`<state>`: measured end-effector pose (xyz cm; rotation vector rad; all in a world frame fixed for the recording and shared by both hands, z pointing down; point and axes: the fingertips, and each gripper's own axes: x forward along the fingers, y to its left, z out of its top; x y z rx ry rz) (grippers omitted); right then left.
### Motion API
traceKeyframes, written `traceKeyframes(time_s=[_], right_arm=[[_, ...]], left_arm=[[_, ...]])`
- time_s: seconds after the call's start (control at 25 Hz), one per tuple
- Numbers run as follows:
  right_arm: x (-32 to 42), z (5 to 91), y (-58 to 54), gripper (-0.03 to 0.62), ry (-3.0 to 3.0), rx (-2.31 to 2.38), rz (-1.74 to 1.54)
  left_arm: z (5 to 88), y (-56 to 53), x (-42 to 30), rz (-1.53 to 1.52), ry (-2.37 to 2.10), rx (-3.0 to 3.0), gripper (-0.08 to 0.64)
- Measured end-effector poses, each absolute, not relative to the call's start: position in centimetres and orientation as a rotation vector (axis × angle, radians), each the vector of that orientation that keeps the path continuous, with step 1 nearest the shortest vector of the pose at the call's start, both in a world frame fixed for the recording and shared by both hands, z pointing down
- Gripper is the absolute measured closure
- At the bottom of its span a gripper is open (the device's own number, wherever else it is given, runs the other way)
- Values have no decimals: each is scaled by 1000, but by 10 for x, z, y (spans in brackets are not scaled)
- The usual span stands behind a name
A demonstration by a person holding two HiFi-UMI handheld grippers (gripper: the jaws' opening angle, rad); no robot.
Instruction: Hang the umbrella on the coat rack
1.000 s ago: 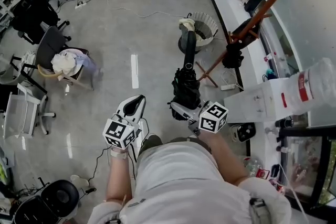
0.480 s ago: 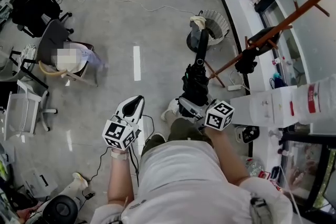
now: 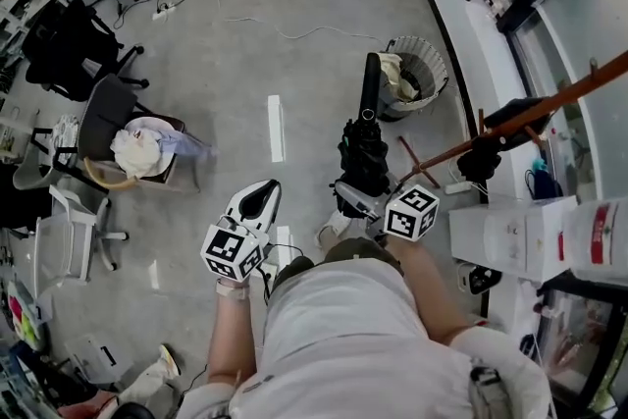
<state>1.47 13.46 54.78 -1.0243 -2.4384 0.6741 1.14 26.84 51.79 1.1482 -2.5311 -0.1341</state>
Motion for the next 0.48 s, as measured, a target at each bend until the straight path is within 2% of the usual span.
traceKeyframes(time_s=[0.28,0.48], right_arm=[[-72,538,79,314,-2487,-974,697],[-102,530,45,314,-2539,-916,719]], left_arm=[[508,212,-78,-85,-2503,1206,555],[505,173,-111,-64,-2456,1299,555]])
